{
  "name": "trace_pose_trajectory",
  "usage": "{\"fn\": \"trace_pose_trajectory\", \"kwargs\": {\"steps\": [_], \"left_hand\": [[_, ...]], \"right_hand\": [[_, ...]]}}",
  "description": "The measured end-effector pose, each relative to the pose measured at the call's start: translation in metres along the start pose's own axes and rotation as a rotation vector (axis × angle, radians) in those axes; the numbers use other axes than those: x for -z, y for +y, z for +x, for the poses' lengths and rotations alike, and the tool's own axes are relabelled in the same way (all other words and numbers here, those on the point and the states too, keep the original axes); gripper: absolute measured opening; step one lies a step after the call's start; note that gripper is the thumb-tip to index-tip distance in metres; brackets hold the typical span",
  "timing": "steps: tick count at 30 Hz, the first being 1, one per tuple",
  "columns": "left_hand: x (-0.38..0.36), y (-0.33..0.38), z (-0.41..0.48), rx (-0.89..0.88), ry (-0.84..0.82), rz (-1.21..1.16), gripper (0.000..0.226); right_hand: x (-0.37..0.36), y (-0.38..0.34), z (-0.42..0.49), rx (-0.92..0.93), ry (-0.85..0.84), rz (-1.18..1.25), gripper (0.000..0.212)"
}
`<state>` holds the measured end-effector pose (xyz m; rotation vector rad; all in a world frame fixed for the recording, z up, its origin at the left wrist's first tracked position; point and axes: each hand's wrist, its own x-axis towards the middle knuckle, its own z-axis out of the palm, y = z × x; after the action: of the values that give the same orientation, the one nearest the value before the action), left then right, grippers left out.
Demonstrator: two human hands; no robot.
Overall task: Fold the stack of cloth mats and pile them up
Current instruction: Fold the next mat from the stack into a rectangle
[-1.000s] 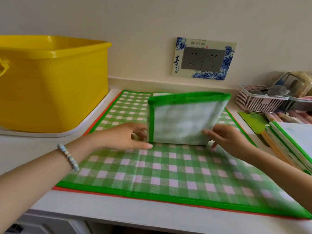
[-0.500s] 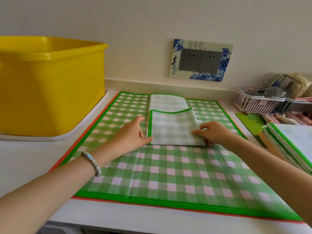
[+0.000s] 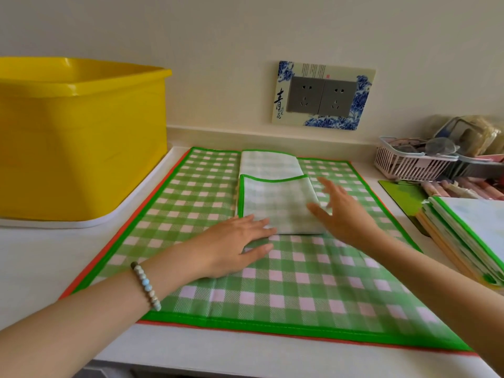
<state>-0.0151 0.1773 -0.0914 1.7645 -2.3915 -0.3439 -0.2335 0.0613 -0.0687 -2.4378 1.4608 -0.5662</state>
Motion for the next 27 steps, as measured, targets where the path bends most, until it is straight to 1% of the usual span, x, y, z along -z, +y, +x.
{"fn": "trace_pose_trajectory", "kwargs": {"steps": [1, 2, 3, 4, 6, 9, 13, 16, 22, 27], "left_hand": [[0.000, 0.000, 0.000, -0.001, -0.001, 0.001, 0.057], [0.000, 0.001, -0.001, -0.003, -0.001, 0.000, 0.057], [0.000, 0.001, -0.001, -0.005, 0.001, 0.003, 0.057], [0.001, 0.002, -0.001, -0.008, 0.004, 0.010, 0.057], [0.001, 0.003, -0.001, -0.013, 0.012, 0.022, 0.057], [0.000, 0.004, -0.002, -0.009, 0.015, 0.025, 0.057], [-0.001, 0.003, -0.004, -0.010, 0.003, 0.064, 0.058], [0.001, 0.000, -0.006, -0.004, -0.007, 0.052, 0.060], [0.004, -0.012, -0.015, 0.020, -0.027, 0.043, 0.063], [0.005, -0.014, -0.017, 0.034, -0.027, 0.015, 0.064]], "right_hand": [[-0.001, -0.005, -0.011, 0.147, 0.017, -0.089, 0.058], [-0.002, -0.010, -0.021, 0.273, -0.021, -0.133, 0.055], [-0.005, -0.015, -0.030, 0.357, -0.099, -0.142, 0.055], [-0.008, -0.018, -0.038, 0.399, -0.185, -0.137, 0.058], [-0.014, -0.020, -0.051, 0.413, -0.321, -0.122, 0.068], [-0.017, -0.017, -0.056, 0.421, -0.411, -0.168, 0.067], [-0.013, -0.006, -0.051, 0.436, -0.447, -0.214, 0.063], [-0.005, 0.010, -0.053, 0.433, -0.458, -0.233, 0.060], [0.013, 0.046, -0.061, 0.368, -0.487, -0.188, 0.055], [0.020, 0.051, -0.060, 0.345, -0.511, -0.168, 0.054]]}}
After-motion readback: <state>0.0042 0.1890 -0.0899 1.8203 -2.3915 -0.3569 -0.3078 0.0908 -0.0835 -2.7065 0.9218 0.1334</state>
